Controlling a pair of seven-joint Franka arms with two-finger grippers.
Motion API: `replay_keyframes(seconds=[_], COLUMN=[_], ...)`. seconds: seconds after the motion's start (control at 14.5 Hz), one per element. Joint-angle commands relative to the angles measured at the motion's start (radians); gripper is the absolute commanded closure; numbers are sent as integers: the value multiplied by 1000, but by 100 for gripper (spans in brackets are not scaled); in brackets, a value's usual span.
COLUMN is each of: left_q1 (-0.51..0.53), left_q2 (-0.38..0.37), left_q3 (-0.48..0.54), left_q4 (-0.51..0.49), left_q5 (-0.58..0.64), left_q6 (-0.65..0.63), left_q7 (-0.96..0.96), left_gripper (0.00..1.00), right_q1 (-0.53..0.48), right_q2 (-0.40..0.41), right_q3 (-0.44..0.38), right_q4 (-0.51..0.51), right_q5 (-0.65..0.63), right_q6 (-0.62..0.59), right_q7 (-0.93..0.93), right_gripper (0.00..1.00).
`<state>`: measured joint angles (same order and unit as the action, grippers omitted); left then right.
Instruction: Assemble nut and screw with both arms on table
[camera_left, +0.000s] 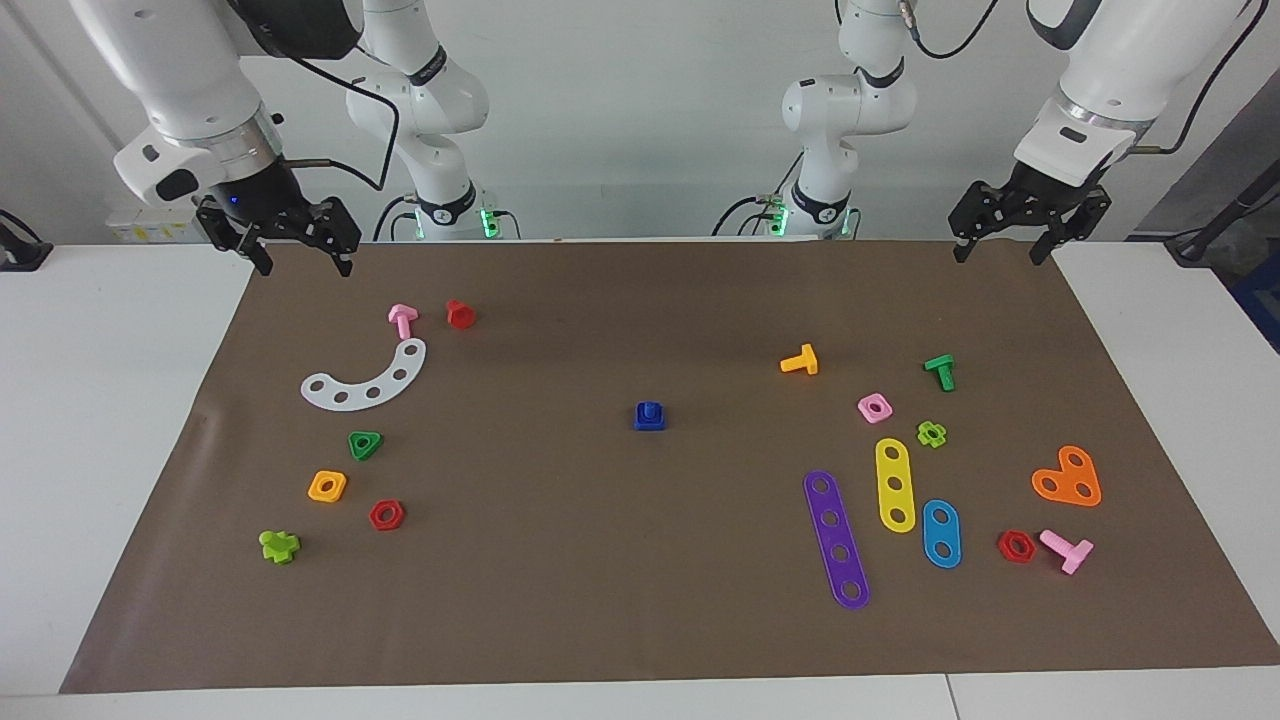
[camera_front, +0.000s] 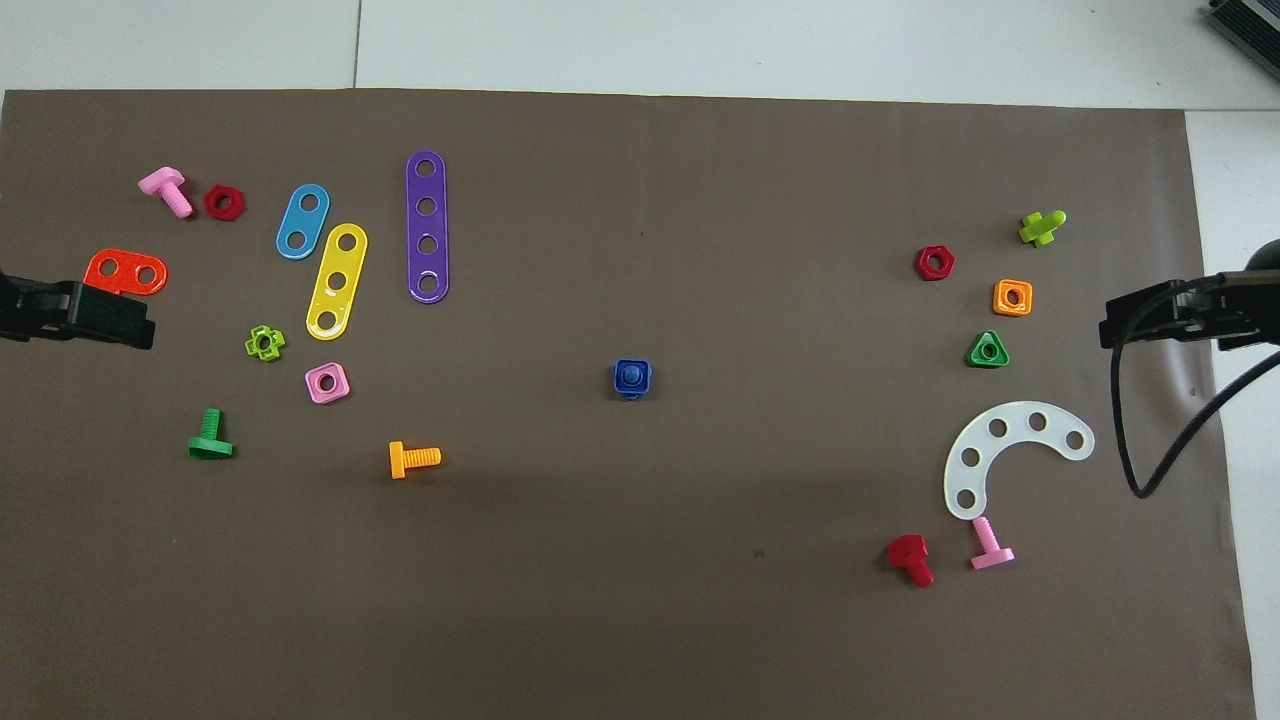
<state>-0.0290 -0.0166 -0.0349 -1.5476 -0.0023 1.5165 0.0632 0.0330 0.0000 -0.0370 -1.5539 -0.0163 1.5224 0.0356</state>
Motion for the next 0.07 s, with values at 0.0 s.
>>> replay_keyframes(seconds=[0.0], left_q1=[15], left_q2=[-29], left_q3=[-8], left_q4=[-31], left_q5=[11], left_q6=[-1], left_q7=[20], left_gripper=[0], right_q1=[-4], right_q2=[-6], right_q3=[0], right_q4=[-8], right_q5=[6], right_q6=[-11], right_q7=[-26], right_gripper=[0])
